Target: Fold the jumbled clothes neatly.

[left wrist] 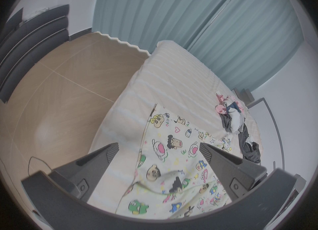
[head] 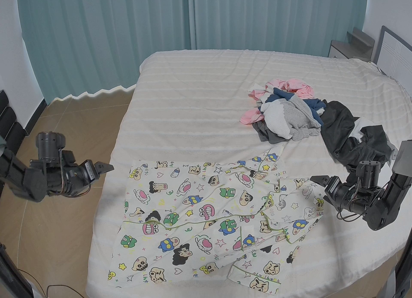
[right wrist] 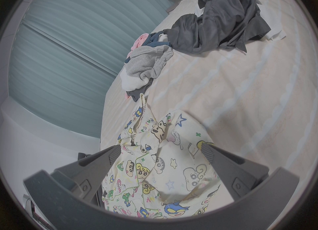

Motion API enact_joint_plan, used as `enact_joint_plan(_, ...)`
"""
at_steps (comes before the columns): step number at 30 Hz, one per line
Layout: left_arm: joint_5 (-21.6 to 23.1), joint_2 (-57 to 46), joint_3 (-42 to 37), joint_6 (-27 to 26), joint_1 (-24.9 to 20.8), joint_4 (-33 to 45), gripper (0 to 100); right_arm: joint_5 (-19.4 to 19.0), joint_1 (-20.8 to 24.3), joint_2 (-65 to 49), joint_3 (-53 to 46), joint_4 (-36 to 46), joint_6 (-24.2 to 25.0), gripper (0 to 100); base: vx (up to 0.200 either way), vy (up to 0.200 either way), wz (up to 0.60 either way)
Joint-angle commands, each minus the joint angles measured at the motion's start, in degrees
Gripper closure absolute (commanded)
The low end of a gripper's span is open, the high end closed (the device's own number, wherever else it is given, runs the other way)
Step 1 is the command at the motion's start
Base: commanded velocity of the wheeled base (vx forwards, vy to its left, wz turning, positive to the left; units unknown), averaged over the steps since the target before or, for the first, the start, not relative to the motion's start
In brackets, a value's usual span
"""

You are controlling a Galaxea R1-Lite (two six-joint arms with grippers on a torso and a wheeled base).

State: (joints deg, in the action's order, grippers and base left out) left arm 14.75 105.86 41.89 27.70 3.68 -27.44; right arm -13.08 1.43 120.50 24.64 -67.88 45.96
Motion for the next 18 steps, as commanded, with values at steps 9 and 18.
enact_joint_plan(9, 7.7, 29.8, 24.1, -3.1, -1.9, 4.6, 0, -0.5, 1.4, -0.2, -1.3, -0.4, 0.6, 0, 0.000, 0.000, 0.00)
enact_joint_plan(18, 8.8, 32.7, 26.3, -2.6, -2.7, 0.4, 0, -0.5, 1.4, -0.1, -1.3, -0.7, 0.6, 0, 0.000, 0.000, 0.00)
